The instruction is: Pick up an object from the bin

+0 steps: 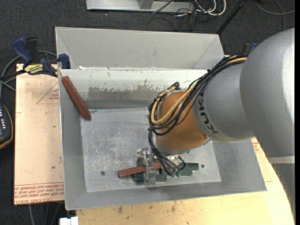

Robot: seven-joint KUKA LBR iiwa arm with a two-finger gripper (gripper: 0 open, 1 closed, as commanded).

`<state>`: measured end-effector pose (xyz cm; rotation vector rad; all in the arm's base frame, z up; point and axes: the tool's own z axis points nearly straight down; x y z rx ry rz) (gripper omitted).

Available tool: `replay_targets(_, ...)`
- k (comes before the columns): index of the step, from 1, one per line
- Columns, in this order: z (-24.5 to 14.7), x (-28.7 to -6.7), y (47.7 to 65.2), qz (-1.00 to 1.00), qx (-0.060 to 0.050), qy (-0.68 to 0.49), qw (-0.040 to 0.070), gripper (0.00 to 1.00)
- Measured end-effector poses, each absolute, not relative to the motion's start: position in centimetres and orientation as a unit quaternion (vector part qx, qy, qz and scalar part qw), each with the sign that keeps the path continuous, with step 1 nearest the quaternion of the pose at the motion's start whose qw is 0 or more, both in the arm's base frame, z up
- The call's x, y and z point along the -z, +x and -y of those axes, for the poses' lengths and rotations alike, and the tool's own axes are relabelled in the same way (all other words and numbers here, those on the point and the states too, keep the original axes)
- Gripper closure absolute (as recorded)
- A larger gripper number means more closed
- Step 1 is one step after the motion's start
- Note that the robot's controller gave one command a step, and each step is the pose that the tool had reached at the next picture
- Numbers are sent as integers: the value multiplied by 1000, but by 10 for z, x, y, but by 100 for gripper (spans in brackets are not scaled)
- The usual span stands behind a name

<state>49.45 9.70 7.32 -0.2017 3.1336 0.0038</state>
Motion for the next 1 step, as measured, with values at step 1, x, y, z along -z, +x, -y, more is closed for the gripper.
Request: replay_targets(1,-110,-209,513,-997,-1,-80,6,100)
